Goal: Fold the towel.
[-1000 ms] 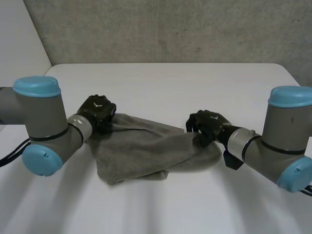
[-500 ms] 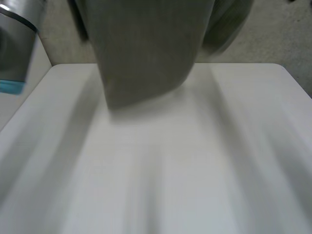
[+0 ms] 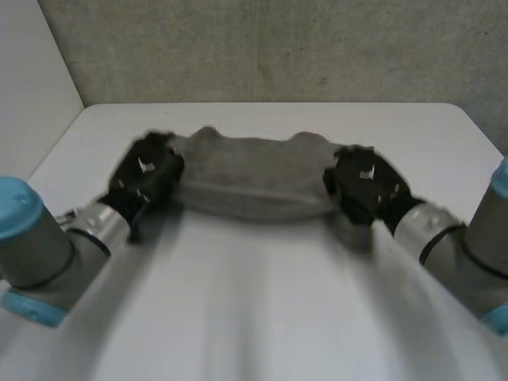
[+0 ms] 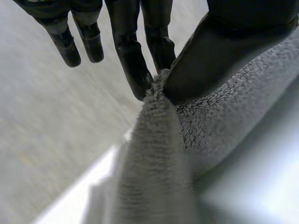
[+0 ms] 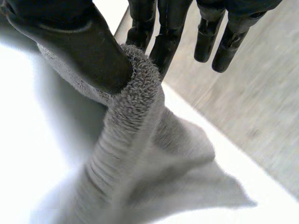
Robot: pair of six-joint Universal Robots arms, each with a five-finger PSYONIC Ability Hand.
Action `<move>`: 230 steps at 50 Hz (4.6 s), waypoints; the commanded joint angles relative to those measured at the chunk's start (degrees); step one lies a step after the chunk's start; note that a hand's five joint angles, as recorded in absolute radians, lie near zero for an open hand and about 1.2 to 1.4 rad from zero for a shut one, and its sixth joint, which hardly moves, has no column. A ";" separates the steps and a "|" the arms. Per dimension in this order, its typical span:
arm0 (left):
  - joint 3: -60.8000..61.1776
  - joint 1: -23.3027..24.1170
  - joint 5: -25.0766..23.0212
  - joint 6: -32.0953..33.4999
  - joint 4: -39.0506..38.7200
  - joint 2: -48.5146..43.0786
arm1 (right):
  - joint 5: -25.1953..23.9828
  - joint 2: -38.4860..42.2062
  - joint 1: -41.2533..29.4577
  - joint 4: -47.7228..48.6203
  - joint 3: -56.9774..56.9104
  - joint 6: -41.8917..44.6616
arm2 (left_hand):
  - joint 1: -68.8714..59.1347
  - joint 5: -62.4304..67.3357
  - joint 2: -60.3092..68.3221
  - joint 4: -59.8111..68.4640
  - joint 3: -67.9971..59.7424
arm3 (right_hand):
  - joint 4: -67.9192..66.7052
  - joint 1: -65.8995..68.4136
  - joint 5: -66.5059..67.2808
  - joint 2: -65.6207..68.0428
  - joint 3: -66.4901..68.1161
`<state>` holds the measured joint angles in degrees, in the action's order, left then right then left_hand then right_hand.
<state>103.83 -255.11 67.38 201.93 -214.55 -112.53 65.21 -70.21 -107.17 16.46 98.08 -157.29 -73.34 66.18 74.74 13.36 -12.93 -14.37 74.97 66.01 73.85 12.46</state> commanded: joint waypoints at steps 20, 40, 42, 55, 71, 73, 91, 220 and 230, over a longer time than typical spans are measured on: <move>-0.56 1.72 9.43 7.34 -0.77 -5.94 | 0.45 -1.06 3.73 -4.67 2.29 -4.42 | 28.47 -31.31 -29.87 -3.36 2.93 | 4.37 5.03 3.99 6.15 -2.46; -1.97 -1.18 11.98 7.60 -2.02 -7.44 | 0.45 -4.14 10.14 -6.79 1.15 -5.74 | 26.96 -29.80 -28.36 -3.36 2.93 | 4.37 5.03 3.99 6.15 -2.46; -1.97 -1.79 11.98 7.51 -1.93 -7.44 | 0.45 -4.14 10.40 -6.79 1.14 -5.74 | 24.62 -27.46 -26.02 -3.36 2.93 | 4.37 5.03 3.99 6.15 -2.46; -1.70 -1.97 9.88 7.16 4.39 -3.32 | 0.45 -3.18 10.50 -7.31 1.23 -5.74 | -6.66 3.82 5.26 -3.36 2.93 | 4.37 3.42 2.38 4.54 -2.46; -2.40 -7.85 8.82 5.23 5.54 1.70 | 0.53 4.64 10.41 -7.58 -0.61 -12.58 | -6.66 3.82 5.26 -3.36 2.93 | 4.37 -35.11 -36.15 -33.99 -2.46; -2.40 -8.03 8.82 4.88 5.54 1.70 | 0.45 5.17 10.49 -7.93 -0.79 -14.36 | -6.66 3.82 5.26 -3.36 2.93 | 4.37 -36.46 -37.50 -35.34 -2.46; -3.20 -8.91 8.82 2.94 5.63 1.79 | 2.55 8.16 9.62 -9.87 -1.05 -22.00 | -6.66 3.82 5.26 -3.36 2.93 | 4.37 -38.83 -39.87 -37.71 -2.46; -19.66 -10.49 -1.19 -18.42 12.14 15.85 | -0.17 -9.51 12.34 -7.58 -27.07 -18.40 | -6.66 3.82 5.26 -3.36 2.93 | 4.37 5.03 3.99 6.15 -2.46; -2.23 -14.45 -6.12 -13.14 11.87 18.49 | -9.82 -13.28 19.89 -6.27 -4.51 -15.24 | -6.66 3.82 5.26 -3.36 2.93 | 4.37 5.03 3.99 6.15 -2.46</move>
<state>94.20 -267.82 63.36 185.60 -202.76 -94.91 60.34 -82.25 -91.03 9.24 82.41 -173.62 -73.54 65.11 77.21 13.36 -12.93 -14.37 75.68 66.41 75.23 12.46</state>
